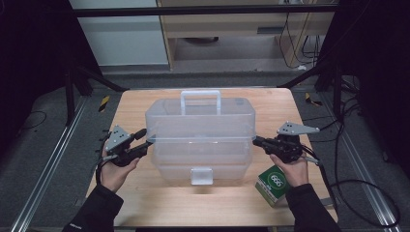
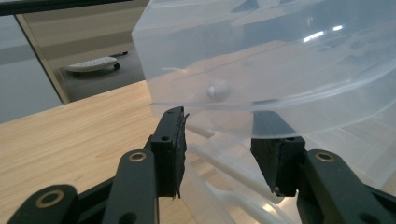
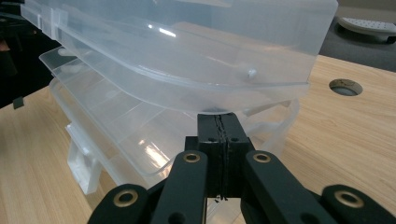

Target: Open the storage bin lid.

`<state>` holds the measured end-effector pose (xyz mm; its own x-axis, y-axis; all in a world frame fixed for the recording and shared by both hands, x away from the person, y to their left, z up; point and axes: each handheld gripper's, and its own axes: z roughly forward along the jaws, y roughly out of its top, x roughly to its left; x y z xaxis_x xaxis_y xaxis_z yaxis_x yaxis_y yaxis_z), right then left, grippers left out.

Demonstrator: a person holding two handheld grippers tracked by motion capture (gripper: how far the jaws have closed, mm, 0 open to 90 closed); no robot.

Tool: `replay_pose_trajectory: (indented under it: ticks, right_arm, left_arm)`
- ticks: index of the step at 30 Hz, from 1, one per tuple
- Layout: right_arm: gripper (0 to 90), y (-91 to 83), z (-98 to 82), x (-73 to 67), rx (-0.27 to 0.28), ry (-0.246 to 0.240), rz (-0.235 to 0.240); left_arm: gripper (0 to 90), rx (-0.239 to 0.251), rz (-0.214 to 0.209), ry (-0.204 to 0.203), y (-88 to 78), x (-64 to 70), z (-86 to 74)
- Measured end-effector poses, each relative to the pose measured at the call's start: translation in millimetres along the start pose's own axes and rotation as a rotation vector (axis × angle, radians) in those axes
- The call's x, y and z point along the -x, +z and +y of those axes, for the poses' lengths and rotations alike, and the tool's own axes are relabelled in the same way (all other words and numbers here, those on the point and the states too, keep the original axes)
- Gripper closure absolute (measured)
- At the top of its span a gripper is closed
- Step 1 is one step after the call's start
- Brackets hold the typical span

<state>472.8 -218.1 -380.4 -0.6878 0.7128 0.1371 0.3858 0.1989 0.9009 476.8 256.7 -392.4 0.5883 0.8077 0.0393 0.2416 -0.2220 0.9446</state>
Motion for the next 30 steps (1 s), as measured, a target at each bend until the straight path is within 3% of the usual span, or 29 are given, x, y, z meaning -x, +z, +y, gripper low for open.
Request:
replay_pose_trajectory:
  ticks: [8, 18, 23, 25, 30]
  right_arm:
    - [89.5, 0.0, 0.2, 0.0, 0.000, 0.002, 0.000]
    - [84.7, 1.1, 0.0, -1.4, -0.007, 0.009, -0.003]
    - [80.6, 3.1, -2.9, -0.8, -0.052, 0.005, -0.047]
    - [78.2, 5.8, -5.1, -0.9, -0.094, -0.002, -0.085]
    - [72.5, 12.0, -10.8, -3.6, -0.126, 0.000, -0.086]
  left_arm:
    - [54.6, 0.007, 0.005, 0.019, 6.2, 1.9, 4.2]
    - [58.3, 0.007, 0.012, 0.030, 1.0, 2.1, 6.7]
    - [59.0, 0.001, 0.015, 0.032, -0.1, 2.8, 7.0]
    - [59.4, -0.001, 0.017, 0.033, -0.3, 3.1, 7.2]
    - [59.3, -0.006, 0.018, 0.031, -0.6, 3.8, 8.2]
